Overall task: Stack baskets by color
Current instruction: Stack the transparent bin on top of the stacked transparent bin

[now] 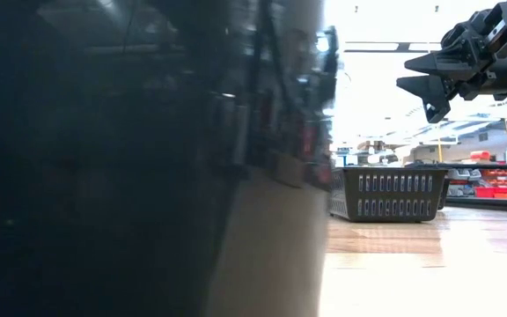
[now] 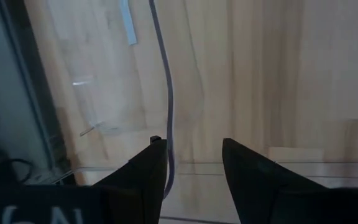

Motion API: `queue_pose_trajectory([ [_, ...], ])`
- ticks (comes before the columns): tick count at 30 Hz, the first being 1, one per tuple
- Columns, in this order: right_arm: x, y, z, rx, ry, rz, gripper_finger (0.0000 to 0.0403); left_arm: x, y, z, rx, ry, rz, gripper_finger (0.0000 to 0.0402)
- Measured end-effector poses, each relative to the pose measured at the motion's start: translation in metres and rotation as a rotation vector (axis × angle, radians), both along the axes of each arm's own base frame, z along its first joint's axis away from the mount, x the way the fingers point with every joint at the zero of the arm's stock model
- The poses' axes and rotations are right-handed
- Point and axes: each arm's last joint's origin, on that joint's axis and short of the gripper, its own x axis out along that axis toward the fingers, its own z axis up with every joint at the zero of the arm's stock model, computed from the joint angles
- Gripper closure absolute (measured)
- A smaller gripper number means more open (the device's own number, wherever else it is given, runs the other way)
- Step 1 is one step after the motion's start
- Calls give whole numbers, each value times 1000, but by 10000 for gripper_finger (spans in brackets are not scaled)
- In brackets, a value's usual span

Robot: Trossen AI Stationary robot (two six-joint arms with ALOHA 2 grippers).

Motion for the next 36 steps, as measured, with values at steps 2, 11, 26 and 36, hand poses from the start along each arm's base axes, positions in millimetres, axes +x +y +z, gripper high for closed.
queue_pose_trajectory([
  [2,0,0,0,0,0,0,238,-1,3,0,-25,-9,15,242],
  [11,0,0,0,0,0,0,238,-6,19,-1,-141,-50,75,242],
  [26,0,0,0,0,0,0,238,-6,18,-1,-182,-59,71,271],
  [36,0,0,0,0,0,0,238,-6,18,-1,-195,-73,114,368],
])
